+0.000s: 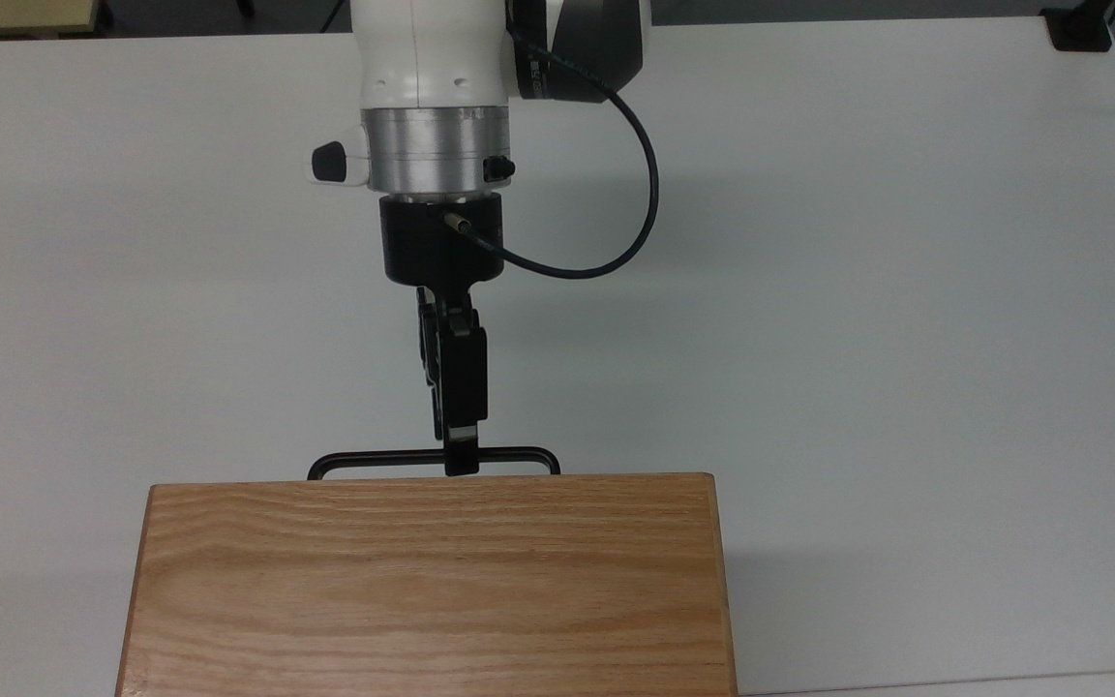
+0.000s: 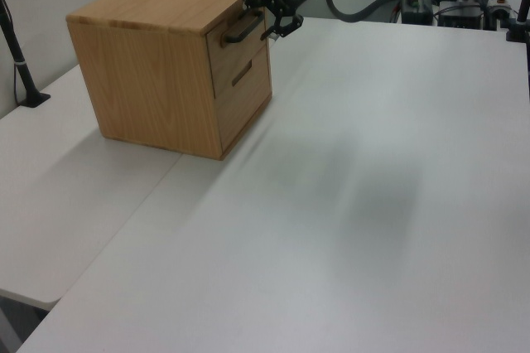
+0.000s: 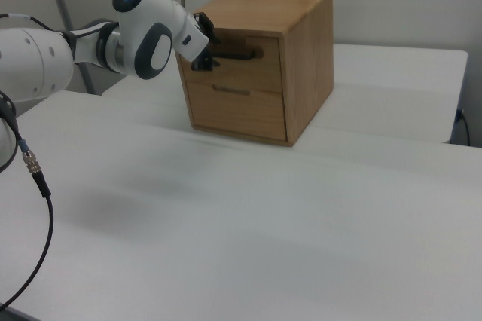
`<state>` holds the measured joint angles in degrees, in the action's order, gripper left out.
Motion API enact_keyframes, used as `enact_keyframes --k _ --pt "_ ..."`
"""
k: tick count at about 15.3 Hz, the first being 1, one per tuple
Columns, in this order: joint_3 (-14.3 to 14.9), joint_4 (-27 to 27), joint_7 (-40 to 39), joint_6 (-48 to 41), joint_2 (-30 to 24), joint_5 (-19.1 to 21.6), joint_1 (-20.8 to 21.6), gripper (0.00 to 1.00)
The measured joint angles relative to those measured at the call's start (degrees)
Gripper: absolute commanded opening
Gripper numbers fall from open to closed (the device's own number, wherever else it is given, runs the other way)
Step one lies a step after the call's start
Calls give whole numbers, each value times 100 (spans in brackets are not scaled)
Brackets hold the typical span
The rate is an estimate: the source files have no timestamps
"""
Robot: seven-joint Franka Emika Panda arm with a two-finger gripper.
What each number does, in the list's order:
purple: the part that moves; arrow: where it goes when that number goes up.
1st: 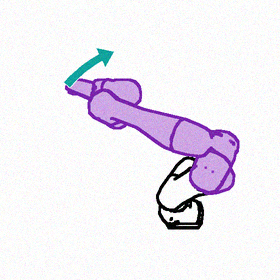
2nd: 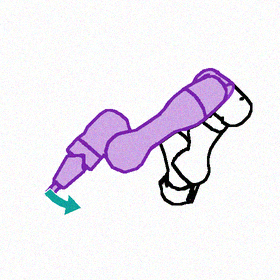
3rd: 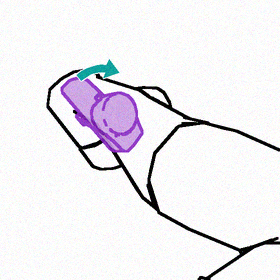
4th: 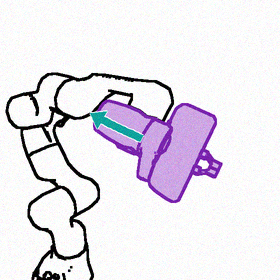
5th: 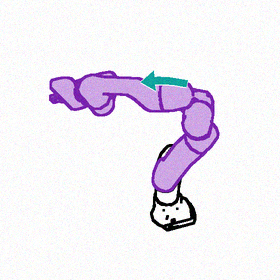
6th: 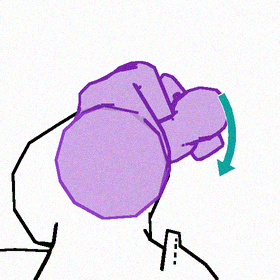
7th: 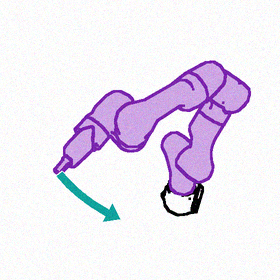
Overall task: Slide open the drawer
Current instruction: 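Close the gripper on the black bar handle, then pull the handle straight out, sliding the upper drawer open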
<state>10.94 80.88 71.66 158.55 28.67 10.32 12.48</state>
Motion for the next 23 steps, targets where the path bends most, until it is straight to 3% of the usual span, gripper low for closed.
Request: enact_keyframes --k 2,5,10,17,20,23 --pt "4 -10 49 88 45 0 -20 33" --pt "15 -39 62 96 68 0 -36 16" --pt "23 -26 181 81 70 -13 -40 5" --pt "23 99 85 -69 -66 -104 -37 3" --pt "24 426 -305 -887 -559 -51 -53 4" --pt "31 886 -1051 -1882 -1191 287 -113 4"
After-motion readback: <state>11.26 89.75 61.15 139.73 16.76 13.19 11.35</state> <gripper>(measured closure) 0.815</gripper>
